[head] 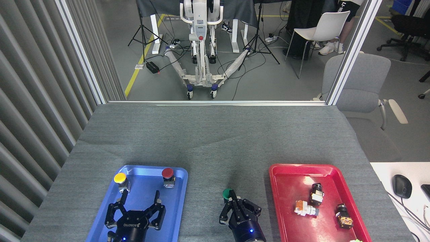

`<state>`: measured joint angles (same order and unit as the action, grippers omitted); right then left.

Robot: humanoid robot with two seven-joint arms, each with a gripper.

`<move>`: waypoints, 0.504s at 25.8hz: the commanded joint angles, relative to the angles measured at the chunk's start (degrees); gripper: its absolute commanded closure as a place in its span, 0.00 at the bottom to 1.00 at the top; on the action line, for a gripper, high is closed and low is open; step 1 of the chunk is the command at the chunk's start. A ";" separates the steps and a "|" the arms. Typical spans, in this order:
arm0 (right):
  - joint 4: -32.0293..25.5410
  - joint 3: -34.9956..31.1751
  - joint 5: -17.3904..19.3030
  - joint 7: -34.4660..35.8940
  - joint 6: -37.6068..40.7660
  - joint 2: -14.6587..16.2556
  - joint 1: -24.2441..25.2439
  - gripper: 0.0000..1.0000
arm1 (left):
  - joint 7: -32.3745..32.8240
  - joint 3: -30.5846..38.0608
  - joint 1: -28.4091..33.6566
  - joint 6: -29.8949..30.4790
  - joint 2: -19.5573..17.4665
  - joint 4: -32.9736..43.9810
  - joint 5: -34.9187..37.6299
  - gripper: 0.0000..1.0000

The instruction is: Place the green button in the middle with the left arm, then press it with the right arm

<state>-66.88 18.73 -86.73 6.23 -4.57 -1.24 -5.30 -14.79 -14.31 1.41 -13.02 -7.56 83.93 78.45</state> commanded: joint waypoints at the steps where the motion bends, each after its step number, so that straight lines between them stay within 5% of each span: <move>1: -1.41 -0.01 -0.02 -0.25 0.00 0.36 0.03 1.00 | 0.02 -0.01 0.00 0.10 0.00 0.00 0.03 0.00; 6: -8.00 -0.63 0.07 1.06 0.09 0.89 2.23 0.94 | 0.02 0.08 0.00 0.01 0.00 -0.09 -0.14 0.00; 7: -9.32 -1.07 0.07 1.24 0.09 1.24 2.93 0.81 | 0.02 -0.01 0.00 0.01 0.00 -0.09 -0.14 0.00; 10: -13.45 -5.37 0.16 1.33 0.53 2.03 6.44 0.19 | 0.02 0.08 0.00 0.01 0.00 -0.17 -0.23 0.00; 13: -18.11 -9.07 0.25 2.38 0.79 3.08 10.22 0.02 | 0.02 0.08 0.00 0.01 0.00 -0.17 -0.14 0.00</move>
<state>-80.61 13.14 -86.58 7.76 -4.02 0.85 1.44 -14.77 -14.27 1.41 -12.96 -7.56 83.79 78.31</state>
